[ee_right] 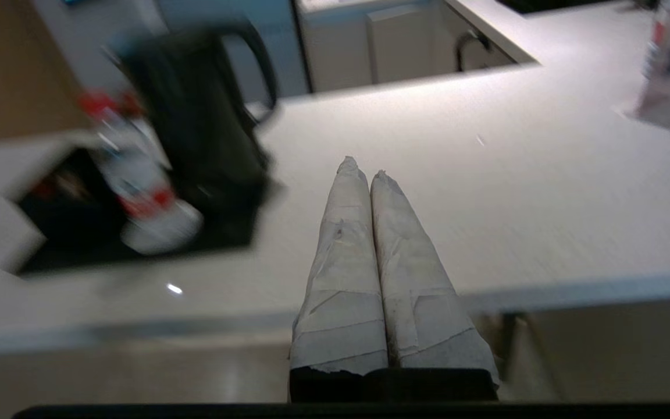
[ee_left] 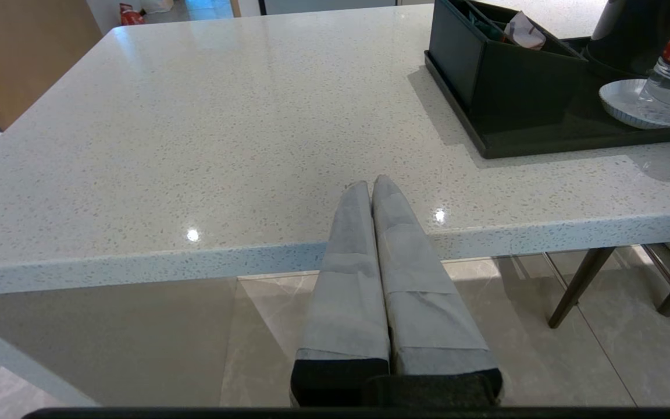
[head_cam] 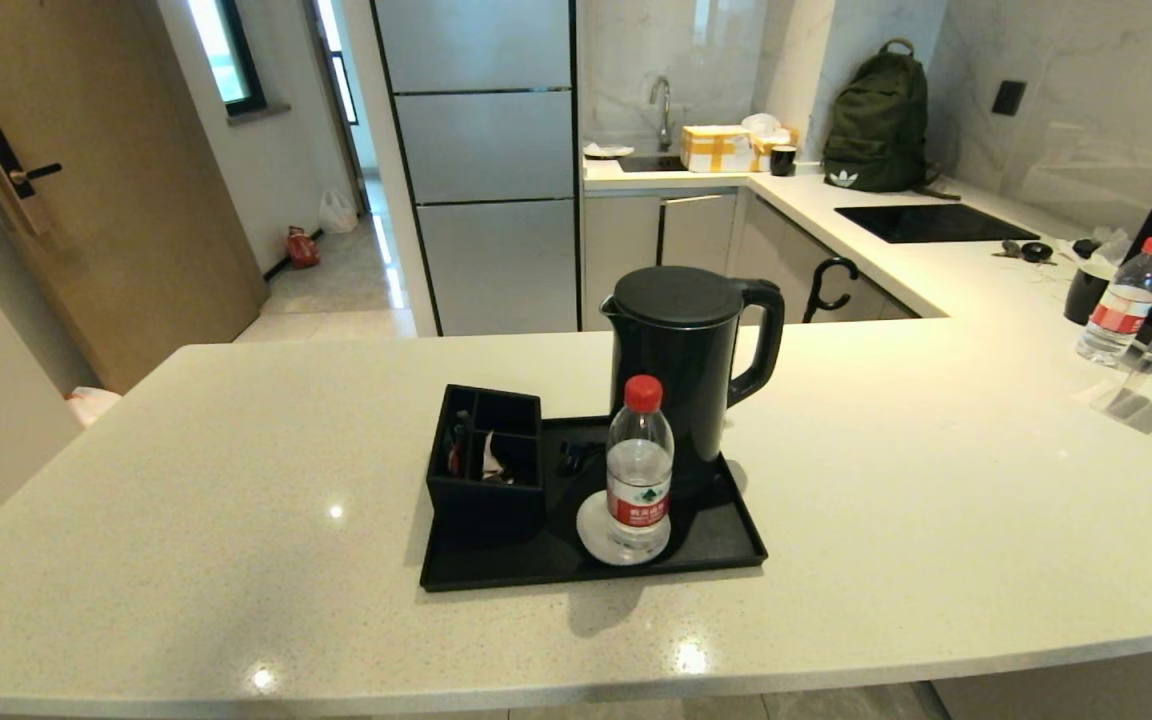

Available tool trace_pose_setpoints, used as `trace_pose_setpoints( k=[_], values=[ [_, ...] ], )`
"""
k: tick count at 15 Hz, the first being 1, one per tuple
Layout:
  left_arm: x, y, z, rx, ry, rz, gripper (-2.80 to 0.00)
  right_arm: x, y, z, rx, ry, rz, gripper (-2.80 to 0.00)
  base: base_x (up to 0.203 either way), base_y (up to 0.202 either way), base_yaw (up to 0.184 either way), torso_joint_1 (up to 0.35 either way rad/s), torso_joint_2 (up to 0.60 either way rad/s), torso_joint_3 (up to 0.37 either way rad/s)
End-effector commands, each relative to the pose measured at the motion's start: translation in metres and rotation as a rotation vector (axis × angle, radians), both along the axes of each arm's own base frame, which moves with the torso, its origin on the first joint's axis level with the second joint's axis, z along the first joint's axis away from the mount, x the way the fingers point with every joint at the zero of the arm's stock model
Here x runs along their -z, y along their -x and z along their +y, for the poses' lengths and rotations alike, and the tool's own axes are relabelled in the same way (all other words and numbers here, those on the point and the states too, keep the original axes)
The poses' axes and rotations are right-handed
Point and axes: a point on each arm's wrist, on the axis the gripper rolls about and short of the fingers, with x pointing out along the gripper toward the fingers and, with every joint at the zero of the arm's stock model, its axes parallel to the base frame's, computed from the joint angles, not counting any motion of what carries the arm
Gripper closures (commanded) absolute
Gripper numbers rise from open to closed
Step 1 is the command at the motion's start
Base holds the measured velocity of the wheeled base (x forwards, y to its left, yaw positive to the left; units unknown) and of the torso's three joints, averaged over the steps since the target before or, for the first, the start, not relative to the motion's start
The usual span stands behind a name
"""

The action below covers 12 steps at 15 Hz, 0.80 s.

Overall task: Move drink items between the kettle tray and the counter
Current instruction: Pick up the kettle

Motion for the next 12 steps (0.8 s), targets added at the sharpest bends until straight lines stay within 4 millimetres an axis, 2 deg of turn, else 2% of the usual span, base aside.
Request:
trace_pose_setpoints(
  k=[1, 2, 4, 5, 6, 8, 10, 12],
  values=[
    [0.000, 0.000, 0.000, 0.000, 0.000, 0.002, 0.00, -0.074, 0.006, 0.001, -0.068, -0.131, 0.024, 0.00, 0.000, 0.000, 0.000, 0.000, 0.00, 0.000],
    [0.000, 0.000, 0.000, 0.000, 0.000, 0.002, 0.00, -0.098, 0.010, 0.002, -0.117, -0.197, 0.105, 0.00, 0.000, 0.000, 0.000, 0.000, 0.00, 0.000],
    [0.000, 0.000, 0.000, 0.000, 0.000, 0.002, 0.00, -0.113, 0.007, 0.006, -0.223, -0.333, 0.483, 0.00, 0.000, 0.000, 0.000, 0.000, 0.00, 0.000],
    [0.000, 0.000, 0.000, 0.000, 0.000, 0.002, 0.00, -0.118, -0.001, 0.008, -0.313, -0.400, 0.650, 0.00, 0.000, 0.000, 0.000, 0.000, 0.00, 0.000],
    [0.000, 0.000, 0.000, 0.000, 0.000, 0.002, 0.00, -0.118, -0.012, 0.011, -0.408, -0.474, 0.804, 0.00, 0.000, 0.000, 0.000, 0.000, 0.00, 0.000],
    [0.000, 0.000, 0.000, 0.000, 0.000, 0.002, 0.00, -0.108, -0.035, 0.013, -0.491, -0.605, 1.062, 0.00, 0.000, 0.000, 0.000, 0.000, 0.00, 0.000],
    [0.000, 0.000, 0.000, 0.000, 0.000, 0.002, 0.00, -0.102, -0.065, 0.013, -0.462, -0.652, 1.199, 0.00, 0.000, 0.000, 0.000, 0.000, 0.00, 0.000],
    [0.000, 0.000, 0.000, 0.000, 0.000, 0.002, 0.00, -0.099, -0.097, 0.013, -0.447, -0.653, 1.245, 0.00, 0.000, 0.000, 0.000, 0.000, 0.00, 0.000]
  ],
)
